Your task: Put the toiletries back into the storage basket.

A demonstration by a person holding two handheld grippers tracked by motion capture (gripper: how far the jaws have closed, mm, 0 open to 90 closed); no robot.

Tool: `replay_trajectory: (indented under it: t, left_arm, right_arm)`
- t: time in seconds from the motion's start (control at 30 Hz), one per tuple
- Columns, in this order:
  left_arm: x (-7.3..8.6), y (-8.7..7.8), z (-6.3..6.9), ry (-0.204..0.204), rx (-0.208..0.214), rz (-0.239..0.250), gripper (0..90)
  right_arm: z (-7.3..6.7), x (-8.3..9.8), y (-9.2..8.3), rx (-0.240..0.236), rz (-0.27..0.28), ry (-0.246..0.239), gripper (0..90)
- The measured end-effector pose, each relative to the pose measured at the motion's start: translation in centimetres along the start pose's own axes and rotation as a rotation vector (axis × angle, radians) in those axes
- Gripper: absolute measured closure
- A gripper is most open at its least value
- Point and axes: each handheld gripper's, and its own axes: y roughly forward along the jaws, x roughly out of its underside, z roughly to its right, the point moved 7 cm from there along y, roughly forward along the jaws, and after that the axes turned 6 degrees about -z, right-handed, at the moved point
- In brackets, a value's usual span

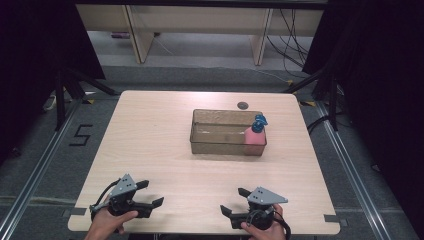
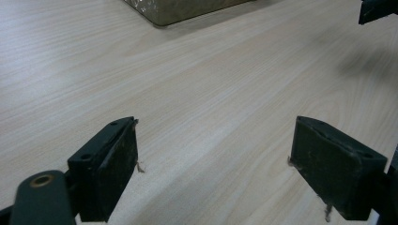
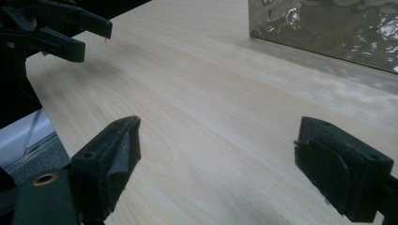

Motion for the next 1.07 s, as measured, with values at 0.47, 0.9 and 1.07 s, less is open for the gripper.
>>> replay_trajectory:
  t: [0.47,0.9,1.07]
  left_arm:
    - [0.07,0.05,0.01,0.003,-0.001,-0.007,14.7]
    - [0.07,0.08,0.05,0.0,-0.002,-0.007,14.7]
    - [0.11,0.06,0.02,0.0,-0.009,-0.011,14.7]
  right_arm:
    - [-0.09,0.41,-0.16,0.031,-0.002,-0.036,15.4]
    - [-0.24,0.38,-0.14,0.028,0.0,-0.033,15.4]
    - [-0.22,0.34,-0.07,0.026,0.007,-0.038,15.4]
